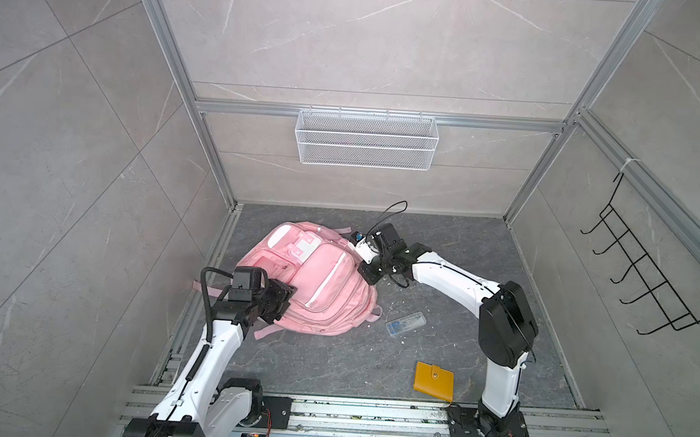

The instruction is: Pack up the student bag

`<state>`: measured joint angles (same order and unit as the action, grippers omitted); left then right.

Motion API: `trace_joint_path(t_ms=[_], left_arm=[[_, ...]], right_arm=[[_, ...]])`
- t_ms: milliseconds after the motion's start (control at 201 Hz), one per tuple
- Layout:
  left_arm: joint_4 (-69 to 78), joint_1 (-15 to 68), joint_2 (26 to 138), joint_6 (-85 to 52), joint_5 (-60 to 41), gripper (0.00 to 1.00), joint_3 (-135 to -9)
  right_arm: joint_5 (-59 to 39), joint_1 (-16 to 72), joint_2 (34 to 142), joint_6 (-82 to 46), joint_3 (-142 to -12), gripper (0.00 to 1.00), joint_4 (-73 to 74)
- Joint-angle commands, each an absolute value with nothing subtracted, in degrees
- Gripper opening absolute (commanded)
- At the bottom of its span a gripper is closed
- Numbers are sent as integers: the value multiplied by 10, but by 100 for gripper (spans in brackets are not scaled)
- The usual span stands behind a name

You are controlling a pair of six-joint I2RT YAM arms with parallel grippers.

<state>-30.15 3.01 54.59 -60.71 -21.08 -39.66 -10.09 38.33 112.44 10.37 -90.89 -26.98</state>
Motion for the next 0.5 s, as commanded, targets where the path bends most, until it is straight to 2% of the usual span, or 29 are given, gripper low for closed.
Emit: trace_joint_path(t_ms=[0, 35, 199, 359, 493], left_arm=[[-461, 33, 525, -447, -200, 65, -454], [-493, 33, 525, -412, -186, 70, -477], [-590, 33, 602, -245, -153, 72, -619], [-543, 33, 736, -166, -235, 72, -706], [-472, 34, 830, -131, -233, 71, -721]], right_arm=[[-112, 374, 1140, 125, -940, 0, -286], [-113, 372, 1142, 127, -943, 0, -287], [-119, 369, 1142, 135, -940, 0, -292], [-122, 368, 1150, 125, -938, 0, -281], [-135, 366, 1165, 109, -956, 0, -276]])
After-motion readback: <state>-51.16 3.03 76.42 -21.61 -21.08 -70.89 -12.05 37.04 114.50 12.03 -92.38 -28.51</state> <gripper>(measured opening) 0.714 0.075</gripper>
